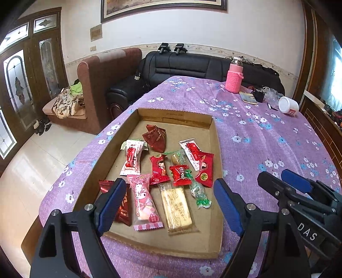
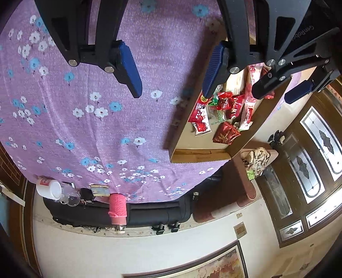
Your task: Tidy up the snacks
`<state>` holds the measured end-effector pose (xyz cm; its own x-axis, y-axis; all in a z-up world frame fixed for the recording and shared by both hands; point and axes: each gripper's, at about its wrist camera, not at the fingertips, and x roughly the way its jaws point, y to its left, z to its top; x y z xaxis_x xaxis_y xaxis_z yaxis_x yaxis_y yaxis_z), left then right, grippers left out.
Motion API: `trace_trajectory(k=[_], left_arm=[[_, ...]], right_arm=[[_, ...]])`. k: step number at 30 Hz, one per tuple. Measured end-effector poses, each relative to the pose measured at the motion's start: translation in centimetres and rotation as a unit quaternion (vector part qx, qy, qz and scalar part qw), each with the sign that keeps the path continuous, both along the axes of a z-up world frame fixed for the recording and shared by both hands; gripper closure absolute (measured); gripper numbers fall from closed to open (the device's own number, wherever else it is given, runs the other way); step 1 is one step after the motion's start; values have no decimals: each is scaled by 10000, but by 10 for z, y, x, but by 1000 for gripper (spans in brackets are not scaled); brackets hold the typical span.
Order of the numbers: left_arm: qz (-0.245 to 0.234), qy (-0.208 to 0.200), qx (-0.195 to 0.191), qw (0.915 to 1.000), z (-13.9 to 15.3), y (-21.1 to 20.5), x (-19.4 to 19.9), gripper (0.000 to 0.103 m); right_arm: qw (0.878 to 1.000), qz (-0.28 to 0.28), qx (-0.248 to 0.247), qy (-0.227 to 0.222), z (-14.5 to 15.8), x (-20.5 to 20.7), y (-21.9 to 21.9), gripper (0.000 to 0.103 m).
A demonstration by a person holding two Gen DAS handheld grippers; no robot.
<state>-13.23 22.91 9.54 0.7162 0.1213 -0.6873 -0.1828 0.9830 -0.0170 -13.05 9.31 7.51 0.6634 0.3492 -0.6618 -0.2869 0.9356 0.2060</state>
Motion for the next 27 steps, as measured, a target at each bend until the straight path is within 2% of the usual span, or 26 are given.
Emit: trace_trajectory(k=[12, 27], left_arm=[[143, 33, 194, 9997, 0, -2, -7, 19], [197, 240, 137, 9994, -14, 4, -3, 18]], right_arm=[[9999, -60, -71, 60, -8, -11, -5, 39], [9996, 13, -227, 158, -18, -10, 6, 38]])
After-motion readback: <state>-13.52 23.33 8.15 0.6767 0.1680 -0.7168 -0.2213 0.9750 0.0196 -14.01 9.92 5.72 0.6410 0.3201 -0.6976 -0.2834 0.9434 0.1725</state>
